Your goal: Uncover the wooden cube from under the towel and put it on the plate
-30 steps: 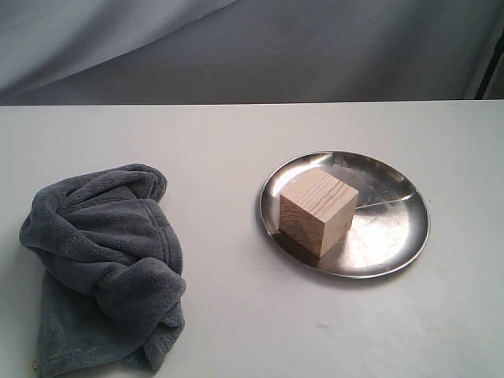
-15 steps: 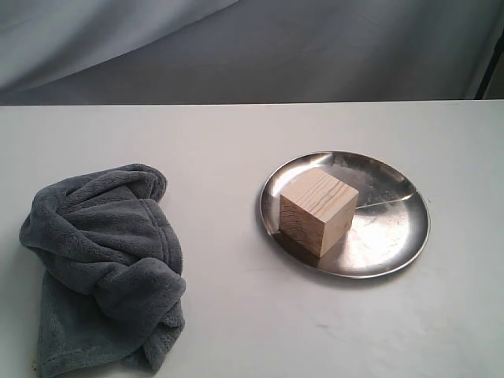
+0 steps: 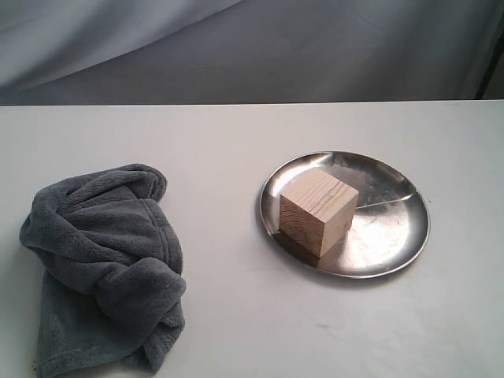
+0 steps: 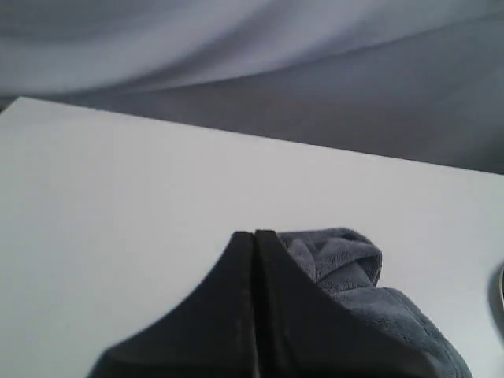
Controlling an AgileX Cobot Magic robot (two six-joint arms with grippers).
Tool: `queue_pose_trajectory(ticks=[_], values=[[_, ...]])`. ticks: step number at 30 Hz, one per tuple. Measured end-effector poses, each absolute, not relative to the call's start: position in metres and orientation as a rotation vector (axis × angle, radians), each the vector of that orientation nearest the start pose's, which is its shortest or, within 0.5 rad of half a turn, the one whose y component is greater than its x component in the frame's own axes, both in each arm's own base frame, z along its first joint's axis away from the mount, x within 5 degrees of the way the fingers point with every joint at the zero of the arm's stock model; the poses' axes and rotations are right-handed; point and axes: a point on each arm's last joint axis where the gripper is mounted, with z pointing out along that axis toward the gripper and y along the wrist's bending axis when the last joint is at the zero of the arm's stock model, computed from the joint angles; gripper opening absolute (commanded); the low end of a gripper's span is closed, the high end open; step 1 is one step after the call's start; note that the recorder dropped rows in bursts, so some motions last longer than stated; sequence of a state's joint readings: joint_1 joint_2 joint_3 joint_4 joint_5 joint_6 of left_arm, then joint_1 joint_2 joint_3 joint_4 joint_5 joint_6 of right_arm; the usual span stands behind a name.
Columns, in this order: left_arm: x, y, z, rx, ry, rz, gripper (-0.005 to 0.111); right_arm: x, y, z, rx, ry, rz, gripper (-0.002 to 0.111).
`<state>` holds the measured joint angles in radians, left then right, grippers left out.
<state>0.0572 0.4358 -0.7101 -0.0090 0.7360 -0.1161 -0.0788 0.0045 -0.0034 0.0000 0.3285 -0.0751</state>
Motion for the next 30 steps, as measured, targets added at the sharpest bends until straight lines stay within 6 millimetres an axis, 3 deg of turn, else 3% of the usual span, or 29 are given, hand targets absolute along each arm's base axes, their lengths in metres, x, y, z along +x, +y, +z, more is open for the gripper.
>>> queue_pose_trajectory(ticks=[5, 7, 9, 12, 20, 26, 30], values=[[0.002, 0.000, 0.355, -0.121, 1.653, -0.033, 0.000, 0.054, -0.004, 0.184, 0.003, 1.815, -0.109, 0.000], [-0.019, -0.002, 0.356, -0.094, 1.536, -0.015, 0.000, 0.054, -0.004, 0.184, 0.003, 1.815, -0.109, 0.000], [-0.025, -0.002, 0.357, -0.083, 1.500, -0.006, 0.000, 0.054, -0.004, 0.184, 0.003, 1.815, -0.109, 0.000], [-0.018, -0.001, 0.352, -0.079, 1.479, 0.006, 0.000, 0.054, -0.004, 0.184, 0.003, 1.815, -0.109, 0.000], [0.027, 0.003, 0.302, -0.044, 1.400, 0.072, 0.000, 0.054, -0.004, 0.184, 0.003, 1.815, -0.109, 0.000], [0.042, 0.003, 0.273, -0.045, 1.336, 0.043, 0.000, 0.054, -0.004, 0.184, 0.003, 1.815, -0.109, 0.000], [0.050, 0.003, 0.244, -0.060, 1.400, 0.025, 0.000, 0.054, -0.004, 0.184, 0.003, 1.815, -0.109, 0.000]])
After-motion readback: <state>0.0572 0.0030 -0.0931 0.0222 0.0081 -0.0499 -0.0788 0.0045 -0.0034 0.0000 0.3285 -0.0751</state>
